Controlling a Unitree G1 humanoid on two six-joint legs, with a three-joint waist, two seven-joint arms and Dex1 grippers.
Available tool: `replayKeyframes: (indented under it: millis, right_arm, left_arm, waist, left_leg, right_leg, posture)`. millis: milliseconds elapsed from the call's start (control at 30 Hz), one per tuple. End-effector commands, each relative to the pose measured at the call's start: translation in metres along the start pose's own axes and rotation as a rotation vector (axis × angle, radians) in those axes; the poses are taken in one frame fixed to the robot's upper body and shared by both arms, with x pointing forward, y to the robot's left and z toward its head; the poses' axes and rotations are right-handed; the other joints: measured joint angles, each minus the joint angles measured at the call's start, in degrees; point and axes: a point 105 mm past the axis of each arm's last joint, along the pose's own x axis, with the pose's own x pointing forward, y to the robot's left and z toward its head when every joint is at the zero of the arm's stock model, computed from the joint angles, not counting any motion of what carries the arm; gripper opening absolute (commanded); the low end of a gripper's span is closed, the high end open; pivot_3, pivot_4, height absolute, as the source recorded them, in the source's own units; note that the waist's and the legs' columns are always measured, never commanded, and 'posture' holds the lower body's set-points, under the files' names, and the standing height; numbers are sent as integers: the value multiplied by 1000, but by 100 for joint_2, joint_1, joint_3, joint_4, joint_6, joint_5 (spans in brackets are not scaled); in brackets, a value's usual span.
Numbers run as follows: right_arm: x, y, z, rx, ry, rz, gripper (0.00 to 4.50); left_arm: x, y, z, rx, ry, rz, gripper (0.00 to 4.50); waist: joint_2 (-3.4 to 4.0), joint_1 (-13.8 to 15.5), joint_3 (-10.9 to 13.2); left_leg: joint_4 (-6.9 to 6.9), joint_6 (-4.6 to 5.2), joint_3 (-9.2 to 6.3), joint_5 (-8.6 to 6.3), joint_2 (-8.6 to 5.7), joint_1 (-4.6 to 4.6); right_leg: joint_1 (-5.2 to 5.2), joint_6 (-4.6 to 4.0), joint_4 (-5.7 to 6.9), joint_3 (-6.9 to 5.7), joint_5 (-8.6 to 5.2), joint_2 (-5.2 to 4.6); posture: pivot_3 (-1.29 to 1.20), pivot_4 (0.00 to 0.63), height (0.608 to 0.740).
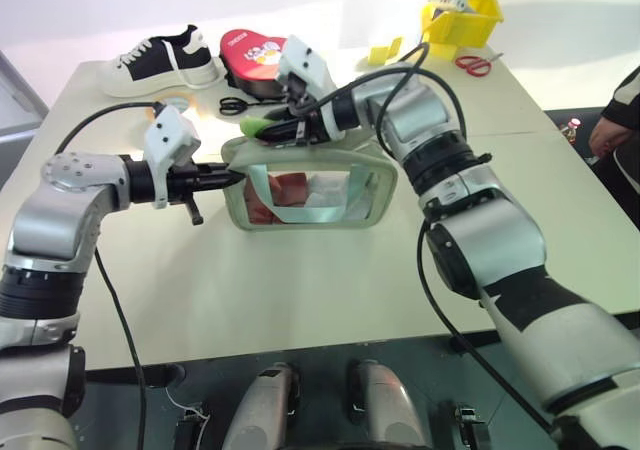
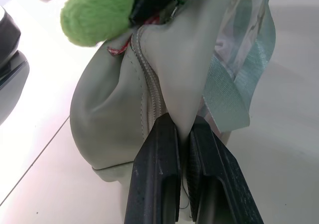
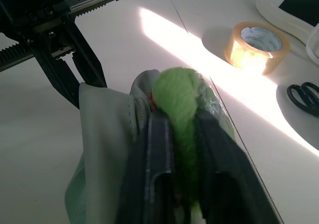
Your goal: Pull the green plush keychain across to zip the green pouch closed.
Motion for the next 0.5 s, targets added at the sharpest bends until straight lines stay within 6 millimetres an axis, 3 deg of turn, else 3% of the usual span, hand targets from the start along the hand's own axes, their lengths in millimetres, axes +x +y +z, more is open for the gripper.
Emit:
replayKeyframes:
  millis: [33, 167, 300, 433, 500]
  right_arm:
    - [-24, -8, 25, -41, -58, -37, 50]
    - [-66, -23, 31, -37, -65, -164, 50]
    - [-117, -37, 20, -26, -26, -371, 50]
    - [-167, -49, -12, -96, 111, -623, 50]
    - [-194, -53, -45, -133, 241, -754, 50]
  left_arm:
    - [-1, 0, 11, 46, -27, 5, 0]
    - [-3, -2, 9, 40, -21, 2, 0]
    - [-6, -4, 4, 29, -13, 4, 0]
    - [-8, -4, 2, 20, -9, 13, 0]
    - [-8, -3, 2, 15, -9, 18, 0]
  waist:
    - [0, 13, 0]
    - [0, 41, 0]
    - [-1, 29, -1]
    - [1, 29, 0]
    - [1, 37, 0]
  left_leg:
    - [1, 0, -1, 0, 0, 0]
    - [2, 0, -2, 0, -1, -1]
    - [0, 1, -1, -1, -1, -1]
    - [-2, 7, 4, 2, 0, -1]
    - [-1, 8, 4, 2, 1, -1]
  right_leg:
    - [1, 0, 0, 0, 0, 0]
    - [2, 0, -1, 0, 0, -3]
    - [2, 0, -4, 0, 0, -18]
    - [1, -1, -3, -1, -1, -23]
    - [3, -1, -7, -3, -1, -26]
  posture:
    - [0, 150, 740]
    - [0, 150, 740]
    - [0, 150, 740]
    - [0, 150, 740]
    - [0, 150, 740]
